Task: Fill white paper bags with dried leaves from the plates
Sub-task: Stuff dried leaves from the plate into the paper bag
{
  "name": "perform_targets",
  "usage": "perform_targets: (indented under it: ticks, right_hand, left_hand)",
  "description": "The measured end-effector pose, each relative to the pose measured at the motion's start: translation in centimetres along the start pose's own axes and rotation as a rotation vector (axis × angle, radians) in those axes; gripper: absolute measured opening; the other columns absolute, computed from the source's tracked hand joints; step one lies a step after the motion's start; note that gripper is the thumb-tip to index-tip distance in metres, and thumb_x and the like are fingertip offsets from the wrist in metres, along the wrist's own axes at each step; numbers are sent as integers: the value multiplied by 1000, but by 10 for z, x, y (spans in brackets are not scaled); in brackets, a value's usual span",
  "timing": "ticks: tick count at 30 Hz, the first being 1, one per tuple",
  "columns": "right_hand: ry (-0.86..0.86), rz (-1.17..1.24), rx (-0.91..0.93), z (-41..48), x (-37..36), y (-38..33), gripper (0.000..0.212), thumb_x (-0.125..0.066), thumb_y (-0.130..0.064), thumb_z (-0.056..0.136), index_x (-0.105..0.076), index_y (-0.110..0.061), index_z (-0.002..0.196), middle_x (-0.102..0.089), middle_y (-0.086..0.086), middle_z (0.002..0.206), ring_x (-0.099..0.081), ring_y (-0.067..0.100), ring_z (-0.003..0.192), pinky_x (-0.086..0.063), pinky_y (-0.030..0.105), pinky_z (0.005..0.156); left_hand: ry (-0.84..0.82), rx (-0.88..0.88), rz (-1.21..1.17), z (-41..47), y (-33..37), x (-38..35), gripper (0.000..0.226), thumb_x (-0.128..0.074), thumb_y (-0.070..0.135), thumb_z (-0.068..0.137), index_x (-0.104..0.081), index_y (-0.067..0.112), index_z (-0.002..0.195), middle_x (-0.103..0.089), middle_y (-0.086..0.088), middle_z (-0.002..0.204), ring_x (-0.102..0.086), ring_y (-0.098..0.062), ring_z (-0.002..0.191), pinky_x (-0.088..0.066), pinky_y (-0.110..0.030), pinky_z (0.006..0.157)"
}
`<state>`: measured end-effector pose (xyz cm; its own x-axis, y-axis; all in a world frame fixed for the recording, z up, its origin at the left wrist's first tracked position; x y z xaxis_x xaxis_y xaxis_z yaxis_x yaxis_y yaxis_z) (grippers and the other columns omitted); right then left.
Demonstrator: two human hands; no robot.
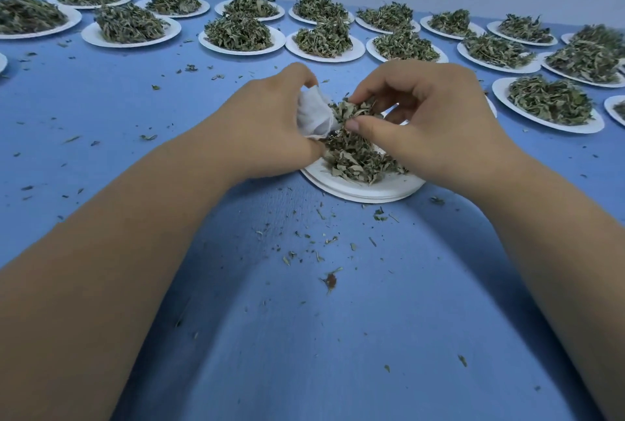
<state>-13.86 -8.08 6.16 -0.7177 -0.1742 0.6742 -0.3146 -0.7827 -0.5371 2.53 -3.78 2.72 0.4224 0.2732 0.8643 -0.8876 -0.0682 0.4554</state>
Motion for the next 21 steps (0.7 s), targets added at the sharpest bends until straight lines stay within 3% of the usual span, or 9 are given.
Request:
perform_targets:
  ticks: [3,6,9,13,17,21]
  right_hand:
    - [3,7,-9,-1,0,0,16,-82,-27,82,-73,-35,93,-72,-10,84,-68,14,75,-57,32,76]
    - [-4,16,-19,-2,-1,-1,17,-82,-28,82,-72,-38,92,-71,-13,83,-68,11,73,-56,26,74]
    - [19,43,-34,-2,-1,-1,15,-82,-25,82,-75,-34,93,-70,-14,78,-64,3,67,-52,17,69]
    - [90,126,-74,-1,6,-2,16,-83,-21,81,-78,-32,91,-71,-14,73,-70,3,73,-59,27,76]
    - [92,182,-92,-2,6,-6,16,-84,-19,80,-79,-30,91,-75,-5,80,-72,11,80,-59,37,83]
    - [79,214,-83,-1,6,-11,15,-84,-16,82,-80,-20,95,-75,7,84,-70,24,80,-58,40,79]
  left_hand:
    - [-62,24,27,-1,-4,3,38,-78,50,75,-52,30,93,-55,10,91,-51,-6,77,-31,-28,56]
    - [-67,33,23,-4,-2,5,38,-78,46,76,-46,27,73,-50,7,76,-46,-8,66,-26,-30,54]
    - [-29,12,28,-4,1,7,33,-76,40,79,-46,27,73,-51,7,77,-47,-8,68,-27,-29,53]
    - [55,-40,94,-3,4,10,26,-70,34,78,-49,19,84,-56,1,79,-53,-20,74,-39,-35,57]
    - [134,-93,99,-5,8,17,30,-69,29,73,-39,26,77,-51,3,71,-48,-17,67,-34,-34,53]
    - [150,-125,106,-6,10,17,28,-65,25,71,-37,28,77,-50,3,68,-48,-16,64,-33,-32,51]
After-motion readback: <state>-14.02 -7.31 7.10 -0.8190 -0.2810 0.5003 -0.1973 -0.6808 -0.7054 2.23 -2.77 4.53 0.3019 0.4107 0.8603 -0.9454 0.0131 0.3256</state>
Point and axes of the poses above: each hand's wrist, its own z-axis towards the middle knuckle, its own x-axis out of the back of the hand, y = z × x, the point moved 8 cm from there along z, towards the middle knuckle
